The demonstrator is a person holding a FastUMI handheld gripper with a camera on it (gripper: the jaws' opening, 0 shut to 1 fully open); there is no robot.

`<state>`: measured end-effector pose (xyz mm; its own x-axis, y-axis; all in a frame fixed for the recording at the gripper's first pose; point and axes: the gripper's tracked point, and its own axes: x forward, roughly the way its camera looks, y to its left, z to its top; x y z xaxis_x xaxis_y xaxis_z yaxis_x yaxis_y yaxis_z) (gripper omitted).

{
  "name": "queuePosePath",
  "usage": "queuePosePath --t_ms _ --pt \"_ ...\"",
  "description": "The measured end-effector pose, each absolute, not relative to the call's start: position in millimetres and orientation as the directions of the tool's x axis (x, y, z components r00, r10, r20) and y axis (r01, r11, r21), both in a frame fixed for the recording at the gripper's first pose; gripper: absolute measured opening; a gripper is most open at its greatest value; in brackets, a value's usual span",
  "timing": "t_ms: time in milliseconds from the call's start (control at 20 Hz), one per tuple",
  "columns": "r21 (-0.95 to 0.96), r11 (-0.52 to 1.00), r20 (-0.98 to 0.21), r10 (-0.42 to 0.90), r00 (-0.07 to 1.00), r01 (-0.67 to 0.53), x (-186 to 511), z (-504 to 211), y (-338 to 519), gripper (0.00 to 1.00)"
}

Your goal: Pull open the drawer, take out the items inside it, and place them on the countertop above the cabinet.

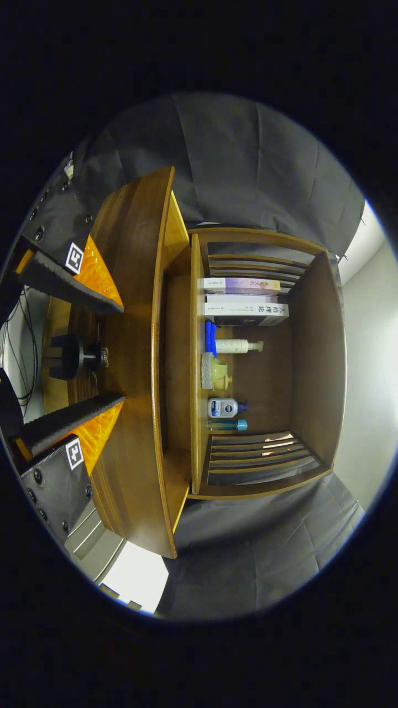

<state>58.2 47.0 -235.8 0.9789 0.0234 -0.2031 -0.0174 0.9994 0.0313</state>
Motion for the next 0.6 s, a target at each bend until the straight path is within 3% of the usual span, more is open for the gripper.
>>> queuePosePath --t_ms 600 --pt "0.038 0.999 -0.193 0.004 0.981 0.004 59.9 -234.8 47.8 0.92"
